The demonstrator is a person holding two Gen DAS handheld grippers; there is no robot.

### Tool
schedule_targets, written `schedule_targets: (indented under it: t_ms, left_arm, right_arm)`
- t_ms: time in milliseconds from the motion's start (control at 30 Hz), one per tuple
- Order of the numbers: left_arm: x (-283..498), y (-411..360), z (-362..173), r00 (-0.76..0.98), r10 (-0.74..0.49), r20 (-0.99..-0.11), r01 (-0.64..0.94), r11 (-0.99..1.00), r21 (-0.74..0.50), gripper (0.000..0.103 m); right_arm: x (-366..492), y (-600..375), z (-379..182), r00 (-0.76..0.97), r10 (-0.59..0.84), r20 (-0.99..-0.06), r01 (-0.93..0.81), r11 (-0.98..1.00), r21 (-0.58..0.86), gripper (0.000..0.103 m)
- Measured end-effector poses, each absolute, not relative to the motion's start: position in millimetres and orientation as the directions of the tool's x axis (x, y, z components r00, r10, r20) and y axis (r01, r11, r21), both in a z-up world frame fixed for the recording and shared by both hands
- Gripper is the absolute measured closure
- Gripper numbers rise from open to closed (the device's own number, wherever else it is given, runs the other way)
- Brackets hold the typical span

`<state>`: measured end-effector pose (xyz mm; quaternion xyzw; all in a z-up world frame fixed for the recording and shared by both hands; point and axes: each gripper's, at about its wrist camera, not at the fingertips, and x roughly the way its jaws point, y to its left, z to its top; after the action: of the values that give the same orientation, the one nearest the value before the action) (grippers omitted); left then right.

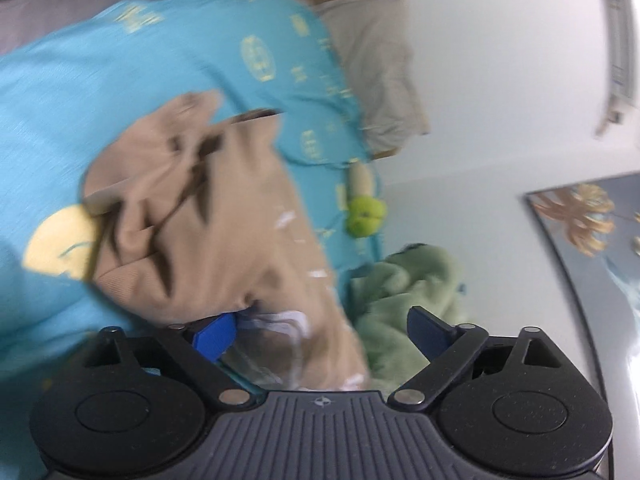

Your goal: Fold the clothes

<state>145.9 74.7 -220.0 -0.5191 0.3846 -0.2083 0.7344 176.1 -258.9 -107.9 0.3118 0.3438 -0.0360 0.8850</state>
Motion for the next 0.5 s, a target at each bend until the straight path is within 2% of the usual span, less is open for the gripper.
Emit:
schedule_targets:
  t_ms: [133, 300, 433, 467, 500]
  left_arm:
    - [143.6, 76.8, -227.7, 0.600, -0.693, -0.399, -0.155, 0.388, -0.908, 0.015]
    - [137.2, 79.2, -234.1, 0.561, -0.669, -0.487, -0.223, 0.445, -0.867, 0.015]
    - [146.8, 84.1, -239.0, 0.576, -0.660, -0.482, -0.240, 0.427, -0.872, 0.016]
    - [148.2, 85.7, -239.0, 0.585, -0.657, -0.475, -0.238, 0.420, -0.876, 0.017]
    - [148.2, 87.4, -238.2, 0.598, -0.653, -0.466, -0.234, 0.414, -0.880, 0.024]
  right_arm:
    - [176.3, -259.7, -108.8, 0.760, 0.152, -0.631, 0.278, 0.802, 0.528, 0.007]
    - [176.3, -260.5, -110.6, 0.758, 0.157, -0.633, 0.282, 0.796, 0.535, 0.007]
    - [178.3, -260.6, -112.4, 0.755, 0.172, -0.632, 0.277, 0.790, 0.547, 0.007]
    - [178.7, -261.0, -113.3, 0.754, 0.176, -0.633, 0.278, 0.788, 0.550, 0.007]
    - [178.5, -261.8, -114.1, 0.754, 0.182, -0.631, 0.278, 0.782, 0.558, 0.007]
